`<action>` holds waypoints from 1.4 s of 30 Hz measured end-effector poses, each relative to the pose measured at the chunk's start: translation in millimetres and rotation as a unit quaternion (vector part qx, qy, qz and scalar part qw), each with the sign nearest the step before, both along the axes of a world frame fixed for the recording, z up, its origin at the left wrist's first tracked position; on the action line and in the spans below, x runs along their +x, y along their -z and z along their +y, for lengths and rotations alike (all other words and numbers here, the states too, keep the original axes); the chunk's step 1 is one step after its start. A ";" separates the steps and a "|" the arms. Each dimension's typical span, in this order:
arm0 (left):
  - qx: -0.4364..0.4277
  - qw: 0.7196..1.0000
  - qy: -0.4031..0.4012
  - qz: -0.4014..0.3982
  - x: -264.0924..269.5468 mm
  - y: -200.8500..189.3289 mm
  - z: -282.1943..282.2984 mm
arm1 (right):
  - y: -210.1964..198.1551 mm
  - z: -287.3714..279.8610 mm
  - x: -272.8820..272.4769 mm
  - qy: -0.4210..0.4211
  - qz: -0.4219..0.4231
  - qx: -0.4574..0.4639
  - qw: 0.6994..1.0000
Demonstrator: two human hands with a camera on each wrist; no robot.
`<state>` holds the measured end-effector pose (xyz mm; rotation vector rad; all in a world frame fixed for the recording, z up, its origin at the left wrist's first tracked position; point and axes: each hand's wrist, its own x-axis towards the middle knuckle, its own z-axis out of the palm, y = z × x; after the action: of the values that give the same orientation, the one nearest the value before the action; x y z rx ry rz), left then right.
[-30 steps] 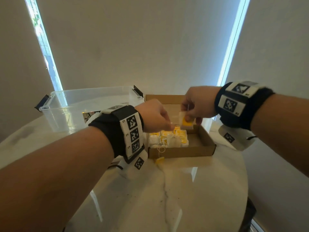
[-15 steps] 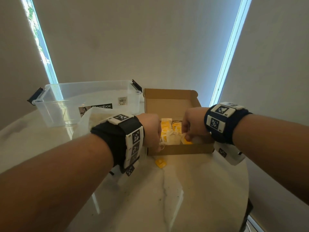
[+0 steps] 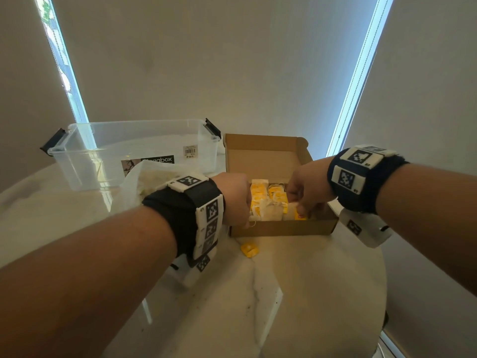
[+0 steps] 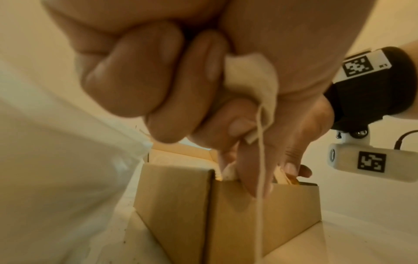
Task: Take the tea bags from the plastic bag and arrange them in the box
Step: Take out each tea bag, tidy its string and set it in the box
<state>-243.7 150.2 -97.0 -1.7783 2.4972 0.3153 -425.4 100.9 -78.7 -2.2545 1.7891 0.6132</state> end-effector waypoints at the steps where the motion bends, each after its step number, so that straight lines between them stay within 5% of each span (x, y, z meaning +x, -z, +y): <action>1: 0.001 1.000 -0.003 0.005 0.2 0.4 -0.1 | 2.9 -0.9 0.8 0.005 -0.010 0.000 1.000; 11: 0.033 0.999 -0.009 0.032 3.9 -0.4 -3.3 | 16.3 -6.9 4.4 0.033 -0.045 -0.045 0.997; 16: 0.095 0.973 -0.010 0.211 17.1 -21.5 0.6 | -1.5 -4.2 2.4 0.069 -0.019 -0.087 0.994; 19: 0.130 0.929 0.024 0.345 17.2 -40.9 5.8 | -36.8 5.2 4.3 0.066 -0.122 -0.181 0.974; 21: 0.113 0.891 0.021 0.438 15.0 -53.3 7.1 | -54.5 18.9 11.0 0.065 -0.345 -0.152 0.924; 23: 0.079 0.851 0.016 0.520 13.9 -66.5 8.1 | -60.4 37.1 18.2 0.078 -0.567 0.013 0.820; 25: 0.044 0.818 0.009 0.573 14.0 -77.9 8.8 | -56.4 46.2 19.1 0.090 -0.644 0.149 0.745; 27: 0.011 0.785 -0.019 0.619 15.5 -85.5 8.0 | -48.4 47.9 19.9 0.067 -0.652 0.234 0.718; 30: -0.024 0.761 -0.057 0.645 19.6 -92.9 5.1 | -38.4 51.1 27.4 0.023 -0.597 0.288 0.748; 32: -0.029 0.748 -0.086 0.657 22.9 -95.7 3.3 | -34.2 57.5 33.5 0.001 -0.552 0.226 0.803; 34: -0.010 0.735 -0.124 0.666 26.5 -96.1 1.0 | -33.6 63.4 35.3 0.001 -0.538 0.174 0.825; 39: 0.160 0.656 -0.186 0.714 42.9 -88.2 5.8 | -44.9 70.1 24.9 0.023 -0.521 0.144 0.841; 42: 0.157 0.681 -0.197 0.687 43.2 -77.3 6.2 | -55.5 69.8 22.0 0.074 -0.565 0.052 0.820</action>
<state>-200.5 156.4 -19.7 -2.2183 2.0577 2.7834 -403.4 170.7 -23.1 -1.6910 1.1848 -0.5777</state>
